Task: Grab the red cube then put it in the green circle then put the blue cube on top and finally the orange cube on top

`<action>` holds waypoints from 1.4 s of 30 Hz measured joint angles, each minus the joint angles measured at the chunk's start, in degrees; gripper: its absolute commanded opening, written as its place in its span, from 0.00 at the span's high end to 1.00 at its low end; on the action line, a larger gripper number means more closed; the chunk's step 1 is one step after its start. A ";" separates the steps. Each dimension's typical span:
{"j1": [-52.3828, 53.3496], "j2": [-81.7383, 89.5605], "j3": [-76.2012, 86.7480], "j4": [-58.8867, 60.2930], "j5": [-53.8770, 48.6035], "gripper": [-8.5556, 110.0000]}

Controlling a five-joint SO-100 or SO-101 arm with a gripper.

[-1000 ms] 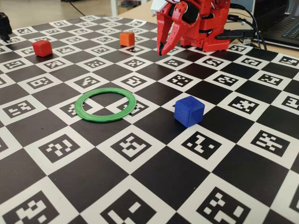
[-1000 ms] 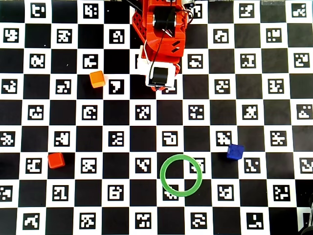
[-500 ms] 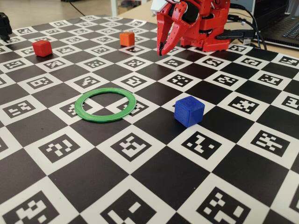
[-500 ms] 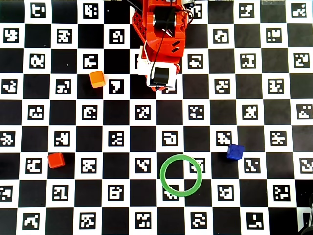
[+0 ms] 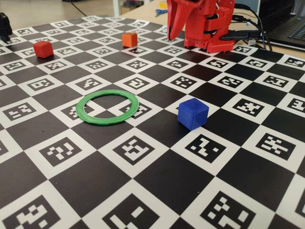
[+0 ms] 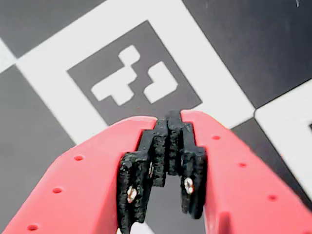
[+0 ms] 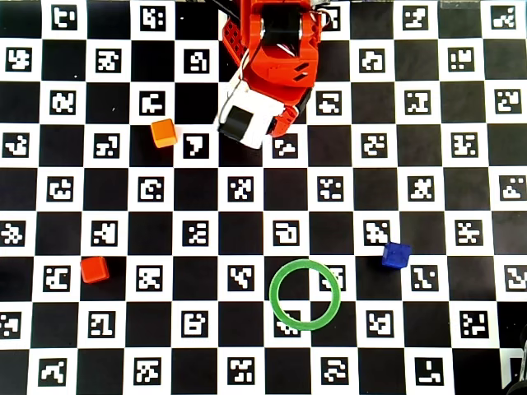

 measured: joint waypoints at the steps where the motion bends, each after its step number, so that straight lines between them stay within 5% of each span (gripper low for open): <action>1: 0.35 -2.64 -3.43 1.05 1.32 0.95; 8: 5.10 -21.27 -28.48 9.84 8.09 0.88; 21: 23.99 -55.46 -72.33 16.44 4.31 0.66; 42: 36.21 -94.66 -108.19 16.88 -1.23 0.57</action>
